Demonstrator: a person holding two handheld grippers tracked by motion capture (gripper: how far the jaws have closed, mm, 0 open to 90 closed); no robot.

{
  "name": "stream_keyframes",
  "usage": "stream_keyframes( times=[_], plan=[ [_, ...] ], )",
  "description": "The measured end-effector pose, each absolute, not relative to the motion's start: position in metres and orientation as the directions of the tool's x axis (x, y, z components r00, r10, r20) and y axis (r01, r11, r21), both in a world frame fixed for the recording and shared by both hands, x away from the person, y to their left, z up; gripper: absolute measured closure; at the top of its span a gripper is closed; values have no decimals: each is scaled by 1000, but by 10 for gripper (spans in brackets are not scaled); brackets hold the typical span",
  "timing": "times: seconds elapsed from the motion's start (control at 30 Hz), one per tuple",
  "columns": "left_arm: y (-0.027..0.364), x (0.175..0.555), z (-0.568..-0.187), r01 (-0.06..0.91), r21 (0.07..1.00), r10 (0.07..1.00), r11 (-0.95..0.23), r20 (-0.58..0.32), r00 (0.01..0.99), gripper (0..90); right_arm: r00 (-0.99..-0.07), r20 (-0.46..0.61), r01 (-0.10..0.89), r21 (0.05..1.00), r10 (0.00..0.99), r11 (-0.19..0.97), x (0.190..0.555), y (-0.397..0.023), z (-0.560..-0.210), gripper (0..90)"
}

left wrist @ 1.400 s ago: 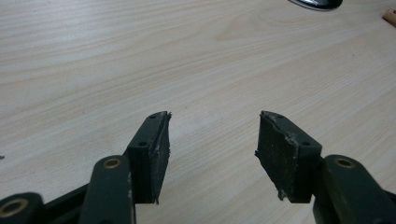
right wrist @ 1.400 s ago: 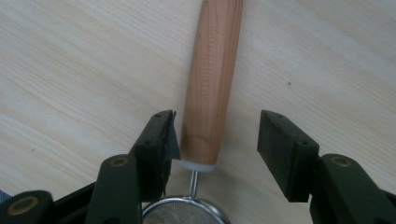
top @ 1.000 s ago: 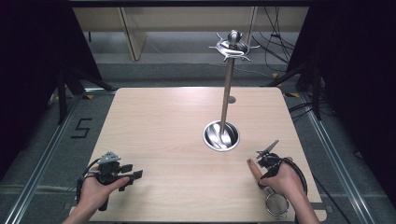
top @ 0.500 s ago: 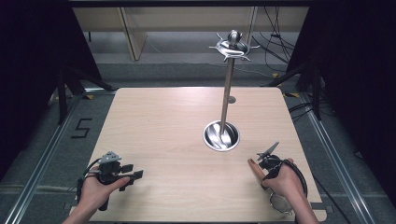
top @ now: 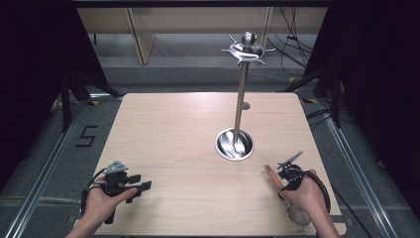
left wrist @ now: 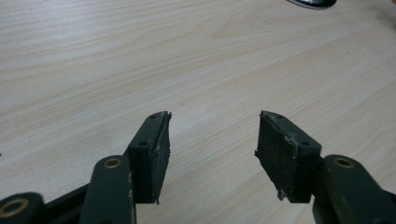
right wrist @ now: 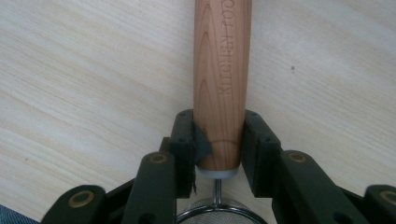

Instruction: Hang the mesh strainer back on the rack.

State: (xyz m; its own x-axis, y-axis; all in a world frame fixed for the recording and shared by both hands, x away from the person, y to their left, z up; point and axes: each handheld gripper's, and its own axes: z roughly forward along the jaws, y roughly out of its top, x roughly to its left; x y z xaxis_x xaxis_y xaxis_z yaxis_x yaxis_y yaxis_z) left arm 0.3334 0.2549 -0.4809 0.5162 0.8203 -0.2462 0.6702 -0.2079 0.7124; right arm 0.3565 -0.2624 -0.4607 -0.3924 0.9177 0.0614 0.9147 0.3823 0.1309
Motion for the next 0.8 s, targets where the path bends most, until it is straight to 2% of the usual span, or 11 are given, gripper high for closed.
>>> stream_keyframes(
  times=[0.13, 0.2, 0.27, 0.4, 0.5, 0.53, 0.57, 0.6, 0.8],
  plan=[
    [255, 334, -482, 672, 714, 824, -198, -250, 508, 432, -362, 79, 922, 176, 929, 345, 351, -266, -453, 693],
    [255, 335, -483, 678, 709, 824, -194, -257, 505, 432, -358, 56, 906, 264, 932, 332, 346, -270, -449, 693],
    [254, 335, -483, 678, 709, 824, -195, -256, 506, 432, -343, 32, 908, 268, 939, 322, 345, -269, -449, 693],
    [253, 334, -482, 675, 712, 824, -194, -255, 507, 432, -342, 85, 898, 322, 936, 299, 337, -272, -445, 694],
    [253, 335, -482, 671, 712, 818, -206, -251, 518, 432, -322, 82, 900, 337, 943, 278, 335, -271, -445, 694],
    [253, 335, -482, 672, 710, 816, -208, -253, 519, 432, -346, 79, 886, 356, 935, 298, 335, -273, -444, 694],
    [253, 335, -482, 672, 711, 817, -206, -254, 518, 432, -315, 76, 894, 358, 946, 269, 334, -272, -443, 693],
    [253, 336, -482, 672, 711, 816, -208, -253, 520, 432, -336, 72, 876, 389, 939, 284, 332, -274, -441, 693],
    [252, 336, -482, 673, 711, 815, -204, -257, 519, 431, -351, 78, 864, 411, 933, 290, 327, -274, -439, 693]
  ],
)
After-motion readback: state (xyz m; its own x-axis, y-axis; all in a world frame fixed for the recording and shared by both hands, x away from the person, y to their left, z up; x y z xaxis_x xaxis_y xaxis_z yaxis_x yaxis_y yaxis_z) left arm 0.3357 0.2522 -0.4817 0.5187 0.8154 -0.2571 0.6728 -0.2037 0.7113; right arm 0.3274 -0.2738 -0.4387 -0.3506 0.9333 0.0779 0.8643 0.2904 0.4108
